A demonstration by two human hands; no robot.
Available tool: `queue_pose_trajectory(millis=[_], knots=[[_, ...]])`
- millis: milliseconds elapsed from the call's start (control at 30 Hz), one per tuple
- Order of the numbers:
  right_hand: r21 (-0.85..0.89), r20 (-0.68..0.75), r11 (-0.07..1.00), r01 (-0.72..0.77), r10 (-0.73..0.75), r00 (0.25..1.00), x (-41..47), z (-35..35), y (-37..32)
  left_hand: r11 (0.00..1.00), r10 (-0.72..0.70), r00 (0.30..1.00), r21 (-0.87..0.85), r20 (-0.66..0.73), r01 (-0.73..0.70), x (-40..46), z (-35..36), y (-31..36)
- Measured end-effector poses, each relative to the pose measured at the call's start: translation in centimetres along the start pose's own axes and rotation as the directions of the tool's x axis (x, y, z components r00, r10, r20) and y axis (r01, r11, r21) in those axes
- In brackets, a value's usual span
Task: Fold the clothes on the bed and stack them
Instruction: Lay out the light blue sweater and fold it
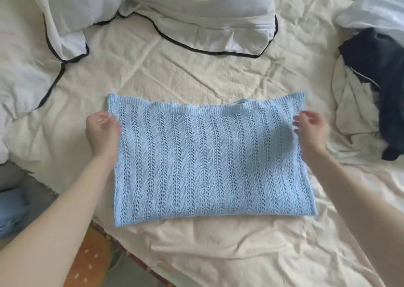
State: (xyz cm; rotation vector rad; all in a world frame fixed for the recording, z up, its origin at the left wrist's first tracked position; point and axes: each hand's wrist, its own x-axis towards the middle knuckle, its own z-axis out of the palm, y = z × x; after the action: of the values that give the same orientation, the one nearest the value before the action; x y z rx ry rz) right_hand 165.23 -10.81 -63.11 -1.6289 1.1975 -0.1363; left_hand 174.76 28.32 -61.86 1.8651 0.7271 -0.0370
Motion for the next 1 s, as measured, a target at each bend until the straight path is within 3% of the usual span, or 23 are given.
queue_pose_trajectory(millis=[33,67,133,167,200,267,333,500,600,700,867,933,1000], knots=[[-0.242,0.057,0.949,0.202,-0.194,0.979,-0.9,0.3,0.9,0.956,0.187,0.981,0.22,0.051,-0.194,-1.2,0.2,-0.9],[-0.378,0.172,0.834,0.403,-0.364,0.915,-1.8,0.6,1.7,0.846,0.347,0.92,0.363,0.184,-0.391,-2.5,0.5,-1.7],[-0.464,0.469,0.522,0.716,-0.541,0.698,-3.4,1.6,3.2,0.548,0.483,0.714,0.46,0.508,-0.698,-4.7,1.4,-3.4],[-0.484,0.601,0.379,0.789,-0.512,0.614,-3.7,2.2,3.9,0.406,0.443,0.627,0.481,0.64,-0.777,-5.5,2.1,-4.0],[-0.5,0.693,0.262,0.825,-0.451,0.563,-3.8,2.8,4.3,0.292,0.355,0.586,0.509,0.728,-0.81,-6.1,2.9,-4.7],[-0.543,0.764,0.102,0.834,-0.353,0.54,-3.0,3.9,4.9,0.11,0.198,0.578,0.568,0.792,-0.816,-6.4,4.5,-5.8],[-0.597,0.756,0.04,0.801,-0.305,0.579,-1.7,4.1,5.1,0.008,0.125,0.615,0.619,0.778,-0.785,-5.5,5.1,-6.5],[-0.687,0.693,0.039,0.726,-0.265,0.671,0.9,1.5,4.6,-0.064,0.112,0.677,0.685,0.728,-0.726,-2.9,3.5,-6.1],[-0.721,0.627,0.16,0.674,-0.262,0.733,-1.2,-0.5,5.3,0.04,0.135,0.714,0.717,0.687,-0.696,-4.3,1.6,-6.4],[-0.647,0.666,0.211,0.733,-0.311,0.678,-6.9,-2.0,7.4,0.162,0.172,0.709,0.69,0.684,-0.705,-8.9,-0.5,-8.2],[-0.451,0.778,0.18,0.874,-0.401,0.484,-17.2,-3.2,12.4,0.181,0.142,0.574,0.549,0.806,-0.816,-19.2,-2.2,-11.4],[-0.425,0.805,0.17,0.889,-0.38,0.457,-18.7,-2.6,13.4,0.146,0.134,0.513,0.495,0.848,-0.857,-21.6,-0.3,-11.5],[-0.459,0.799,0.161,0.874,-0.355,0.485,-18.4,-2.3,13.9,0.14,0.139,0.525,0.509,0.84,-0.85,-22.4,1.9,-11.4]])
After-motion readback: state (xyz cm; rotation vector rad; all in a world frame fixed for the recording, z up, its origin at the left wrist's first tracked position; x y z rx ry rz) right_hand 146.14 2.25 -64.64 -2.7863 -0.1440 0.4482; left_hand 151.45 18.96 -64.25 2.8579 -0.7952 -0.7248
